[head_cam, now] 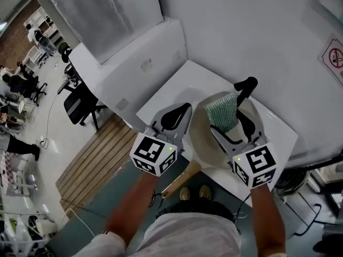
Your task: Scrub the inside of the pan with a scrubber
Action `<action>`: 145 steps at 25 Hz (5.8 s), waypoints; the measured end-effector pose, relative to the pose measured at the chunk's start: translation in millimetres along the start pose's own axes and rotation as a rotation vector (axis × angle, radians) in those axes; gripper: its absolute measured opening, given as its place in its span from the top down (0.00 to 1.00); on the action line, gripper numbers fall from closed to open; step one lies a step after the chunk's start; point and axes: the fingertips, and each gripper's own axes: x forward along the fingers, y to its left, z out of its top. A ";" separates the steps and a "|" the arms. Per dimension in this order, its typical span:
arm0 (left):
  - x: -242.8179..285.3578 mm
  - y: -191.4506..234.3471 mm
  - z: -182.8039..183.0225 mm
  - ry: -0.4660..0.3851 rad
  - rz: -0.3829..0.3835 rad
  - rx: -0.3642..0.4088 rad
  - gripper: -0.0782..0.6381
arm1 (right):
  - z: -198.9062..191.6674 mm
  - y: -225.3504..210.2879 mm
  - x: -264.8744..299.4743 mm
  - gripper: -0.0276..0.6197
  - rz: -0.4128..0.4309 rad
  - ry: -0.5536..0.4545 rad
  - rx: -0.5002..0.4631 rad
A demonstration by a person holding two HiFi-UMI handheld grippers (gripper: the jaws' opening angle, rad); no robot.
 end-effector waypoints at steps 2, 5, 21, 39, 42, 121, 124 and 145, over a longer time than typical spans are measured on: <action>4.5 2.8 -14.8 0.046 0.004 -0.009 0.87 | -10.6 -1.4 7.4 0.43 0.000 0.030 0.008; 9.9 8.7 -36.6 0.119 0.013 -0.027 0.87 | -25.4 -3.4 18.9 0.43 0.008 0.079 0.017; 28.7 9.1 -134.2 0.450 -0.016 -0.142 0.63 | -110.9 -20.5 70.7 0.43 -0.012 0.344 0.037; 38.3 1.9 -193.4 0.641 -0.037 -0.194 0.65 | -170.3 -28.4 99.9 0.43 0.002 0.498 0.054; 38.9 1.7 -195.6 0.646 -0.035 -0.195 0.68 | -175.2 -30.2 102.0 0.43 -0.001 0.508 0.060; 37.5 9.7 -198.7 0.586 -0.014 -0.257 0.79 | -215.5 17.1 32.8 0.43 -0.002 0.817 0.004; 37.6 9.6 -198.8 0.585 -0.015 -0.254 0.79 | -220.5 2.9 21.2 0.43 -0.036 0.842 -0.002; 32.9 12.6 -182.2 0.534 0.010 -0.207 0.77 | -193.5 -34.9 -19.4 0.43 -0.119 0.769 0.025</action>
